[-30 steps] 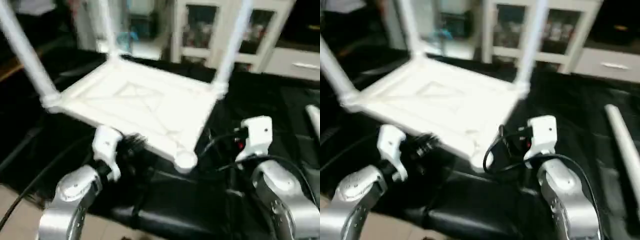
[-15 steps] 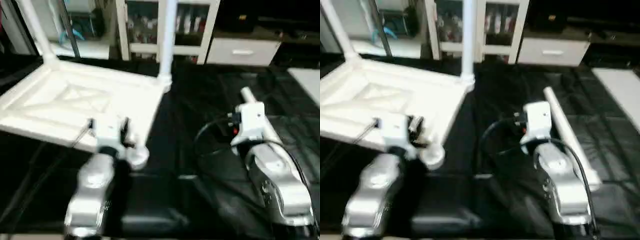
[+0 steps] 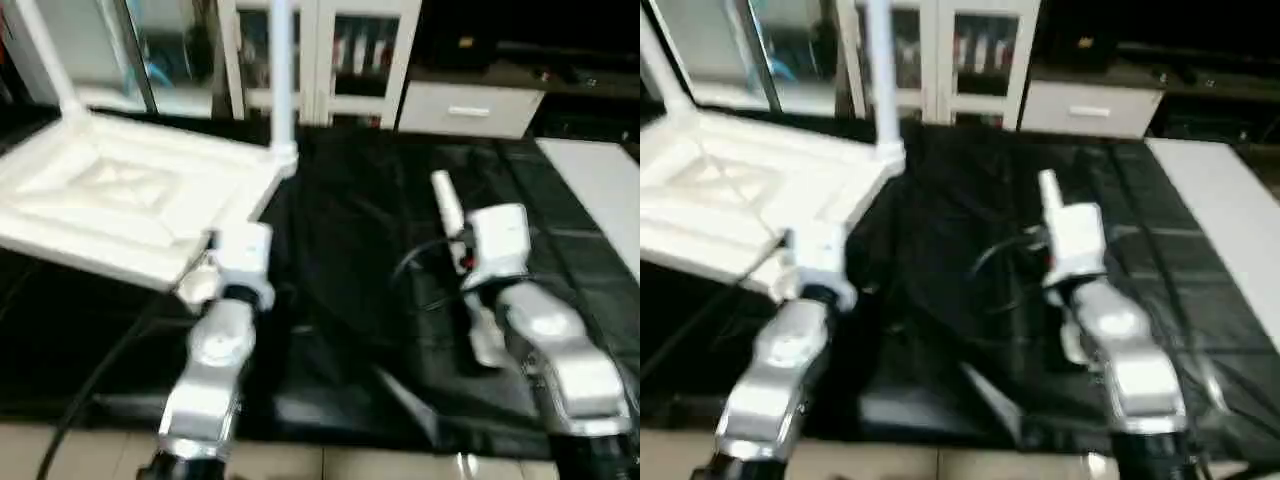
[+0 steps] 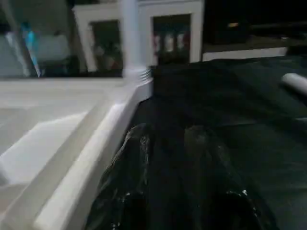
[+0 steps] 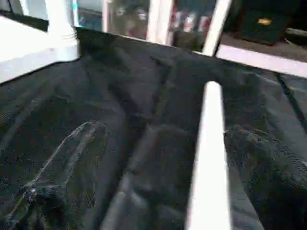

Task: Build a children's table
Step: Move to table, then pick table leg

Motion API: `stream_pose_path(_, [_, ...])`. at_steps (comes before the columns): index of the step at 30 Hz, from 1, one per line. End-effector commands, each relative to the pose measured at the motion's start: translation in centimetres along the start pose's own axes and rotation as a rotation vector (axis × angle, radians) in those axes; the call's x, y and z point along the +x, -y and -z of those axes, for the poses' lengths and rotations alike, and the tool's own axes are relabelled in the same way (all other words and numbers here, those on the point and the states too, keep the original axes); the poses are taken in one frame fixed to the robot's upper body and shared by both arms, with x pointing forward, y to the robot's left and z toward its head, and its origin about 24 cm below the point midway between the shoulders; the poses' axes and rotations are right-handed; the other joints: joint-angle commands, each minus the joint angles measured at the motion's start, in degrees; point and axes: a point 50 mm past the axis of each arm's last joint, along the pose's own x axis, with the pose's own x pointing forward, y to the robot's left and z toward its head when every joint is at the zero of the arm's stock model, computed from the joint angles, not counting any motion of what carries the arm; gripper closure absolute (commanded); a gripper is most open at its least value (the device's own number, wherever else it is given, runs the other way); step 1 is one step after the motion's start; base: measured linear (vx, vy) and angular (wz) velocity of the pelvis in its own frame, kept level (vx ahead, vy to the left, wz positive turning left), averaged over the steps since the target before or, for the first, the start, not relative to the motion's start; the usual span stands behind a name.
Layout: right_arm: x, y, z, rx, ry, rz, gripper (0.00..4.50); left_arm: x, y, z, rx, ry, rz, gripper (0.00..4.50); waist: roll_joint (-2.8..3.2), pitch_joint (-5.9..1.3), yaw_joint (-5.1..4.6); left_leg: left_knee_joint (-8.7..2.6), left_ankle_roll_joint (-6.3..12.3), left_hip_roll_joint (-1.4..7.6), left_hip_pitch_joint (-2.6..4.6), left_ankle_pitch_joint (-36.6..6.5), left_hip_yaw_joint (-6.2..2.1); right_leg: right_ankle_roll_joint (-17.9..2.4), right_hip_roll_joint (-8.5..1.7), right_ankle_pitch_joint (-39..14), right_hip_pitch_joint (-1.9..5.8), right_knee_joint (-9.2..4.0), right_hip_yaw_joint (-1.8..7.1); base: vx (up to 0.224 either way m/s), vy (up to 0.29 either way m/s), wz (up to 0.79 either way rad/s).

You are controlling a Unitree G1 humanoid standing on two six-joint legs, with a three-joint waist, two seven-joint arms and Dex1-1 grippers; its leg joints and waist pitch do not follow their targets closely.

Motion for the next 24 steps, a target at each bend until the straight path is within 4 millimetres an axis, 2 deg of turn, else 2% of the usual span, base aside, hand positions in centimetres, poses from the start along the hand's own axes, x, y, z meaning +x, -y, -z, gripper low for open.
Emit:
stream_pose_path(1, [0.3,0.0,-0.1,0.02,-0.021,0.002,0.25,-0.1,0.0,0.1,0.027,-0.001,0.062,3.16,-0.57,-2.04,0.37,-4.09,-0.36,2.15,-0.47,-7.6,0.12,2.5,-4.18,-27.3,2.94,-9.19,2.94,-0.098,-0.161,-0.07])
stream_pose_path(2, [0.3,0.0,-0.1,0.04,-0.022,-0.002,0.25,-0.2,0.1,0.0,0.029,0.004,0.086,3.16,-0.02,-2.18,0.05,-4.6,-1.21,2.39,0.18,-9.3,0.19,2.6,-3.93,-30.3,2.65,-9.55,2.61,-0.088,-0.121,0.03])
stream_pose_path(3, [0.4,0.3,-0.1,0.052,-0.027,0.008,0.12,-0.2,0.2,-0.1,0.036,0.016,0.12,3.07,0.01,-2.07,0.04,-5.04,-1.99,2.64,0.25,-9.8,0.44,2.2,-3.17,-29.7,2.49,-9.93,2.23,-0.088,-0.121,0.03])
stream_pose_path(4, [0.4,0.6,-0.1,0.061,-0.04,0.026,0.12,-0.3,0.4,-0.2,0.046,0.022,0.151,3.07,-0.06,-2.03,0.03,-5.37,-2.09,2.92,0.46,-10.3,0.45,1.7,-3.03,-29.0,2.39,-9.99,2.01,-0.074,-0.072,0.06])
stream_pose_path(6, [0.6,1.1,-0.2,0.073,-0.052,0.035,0.12,-0.5,0.8,-0.2,0.064,0.025,0.234,3.07,0.28,-1.94,-0.02,-5.81,-2.32,3.48,0.88,-12.0,0.59,0.0,-2.93,-27.5,2.11,-9.99,1.52,-0.055,-0.039,0.1])
stream_pose_path(7, [0.7,1.4,-0.2,0.067,-0.064,0.041,0.12,-0.5,1.0,-0.2,0.068,0.024,0.259,3.07,0.43,-1.95,-0.17,-6.16,-2.81,3.82,0.77,-12.3,0.39,-1.2,-3.0,-25.5,2.39,-9.57,1.5,0.0,0.0,0.0])
stream_pose_path(8, [0.7,1.4,-0.2,0.067,-0.064,0.041,0.12,-0.5,1.0,-0.2,0.068,0.024,0.259,3.07,0.59,-1.81,-0.2,-6.5,-2.85,4.17,0.79,-13.6,0.37,-1.9,-3.03,-24.6,2.37,-9.53,1.48,0.0,0.0,0.0])
stream_pose_path(9, [0.8,1.5,-0.3,0.062,-0.072,0.046,0.12,-0.5,1.0,-0.2,0.071,0.022,0.273,3.07,0.55,-1.82,-0.22,-6.5,-2.95,4.15,0.95,-14.4,0.42,-2.2,-3.05,-24.7,2.27,-9.53,1.42,0.0,0.0,0.0])
stream_pose_path(10, [1.2,2.1,-0.3,0.059,-0.105,0.064,0.12,-0.7,1.3,-0.3,0.081,0.03,0.343,3.07,0.5,-1.79,-0.34,-6.7,-3.23,4.22,0.88,-15.0,0.38,-2.9,-3.12,-24.3,2.33,-9.43,1.48,0.0,0.0,0.0])
stream_pose_path(11, [1.5,2.5,-0.3,0.048,-0.142,0.073,0.12,-1.0,1.6,-0.4,0.075,0.035,0.419,3.07,0.78,-1.93,-0.49,-6.97,-3.48,4.37,0.69,-15.0,0.12,-4.0,-3.28,-22.6,2.68,-9.02,1.53,0.0,0.0,0.0])
stream_pose_path(12, [1.9,2.9,-0.2,0.03,-0.181,0.076,0.12,-1.4,2.0,-0.6,0.066,0.042,0.511,3.07,0.56,-2.01,-0.47,-7.06,-3.66,4.53,0.64,-14.6,-0.03,-4.3,-3.41,-21.6,2.87,-8.84,1.53,0.0,0.0,0.0])
stream_pose_path(13, [2.1,3.2,-0.2,0.023,-0.216,0.087,0.12,-1.9,2.3,-0.8,0.063,0.052,0.594,3.07,0.82,-2.32,-0.41,-7.17,-3.97,4.69,0.65,-13.4,-0.18,-5.9,-3.43,-18.1,3.03,-8.18,1.67,0.0,0.0,0.0])
stream_pose_path(14, [2.2,3.7,0.2,-0.003,-0.323,0.116,0.12,-2.8,2.8,-1.1,0.053,0.052,0.73,3.07,0.65,-2.31,-0.42,-7.07,-4.24,4.86,0.62,-12.0,0.1,-7.3,-3.39,-13.8,2.85,-7.88,1.93,0.0,0.0,0.0])
stream_pose_path(15, [2.2,3.9,0.3,-0.01,-0.349,0.122,0.12,-3.0,2.9,-1.1,0.053,0.054,0.762,3.07,0.22,-2.29,-0.53,-7.0,-4.29,4.82,0.63,-11.3,0.29,-8.2,-3.34,-12.5,2.85,-7.52,2.03,0.0,0.0,0.0])
stream_pose_path(16, [2.2,4.1,0.5,-0.02,-0.397,0.136,0.12,-3.5,3.1,-1.3,0.059,0.061,0.821,3.07,0.3,-2.28,-0.34,-6.98,-4.16,4.67,0.55,-10.0,0.66,-9.2,-3.5,-11.4,3.04,-7.26,2.27,0.0,0.0,0.0])
stream_pose_path(17, [2.2,4.4,0.7,-0.015,-0.437,0.153,0.12,-3.9,3.2,-1.4,0.071,0.06,0.865,3.07,0.48,-2.43,-0.22,-6.78,-4.07,4.52,0.47,-7.9,0.92,-9.9,-3.49,-9.3,3.07,-6.97,2.37,0.0,0.0,0.0])
stream_pose_path(18, [2.1,4.6,0.8,-0.009,-0.459,0.162,0.12,-4.1,3.2,-1.4,0.091,0.059,0.894,3.07,0.17,-2.48,-0.12,-6.6,-3.69,4.53,0.47,-6.2,1.2,-10.2,-3.53,-7.3,3.14,-6.77,2.57,0.0,0.0,0.0])
stream_pose_path(20, [2.1,4.9,1.1,0.031,-0.509,0.169,0.12,-4.8,3.4,-1.5,0.093,0.044,0.979,3.07,0.16,-2.6,-0.09,-6.53,-3.4,4.51,0.45,-3.8,1.42,-10.7,-3.54,-4.7,3.39,-6.46,2.69,0.0,0.0,0.0])
stream_pose_path(21, [2.1,4.9,1.2,0.039,-0.521,0.164,0.12,-4.9,3.4,-1.5,0.091,0.04,0.994,3.07,-0.25,-2.59,-0.13,-6.5,-3.25,4.49,0.36,-3.2,1.5,-10.8,-3.51,-4.3,3.49,-6.42,2.69,0.0,0.0,0.0])
stream_pose_path(24, [1.9,4.5,2.0,0.083,-0.601,0.12,0.12,-5.6,3.6,-1.7,0.093,0.026,1.063,3.07,-0.16,-2.3,-0.02,-6.62,-3.44,4.39,0.53,-4.4,1.85,-10.5,-3.51,-7.8,3.38,-6.67,2.92,0.0,0.0,0.0])
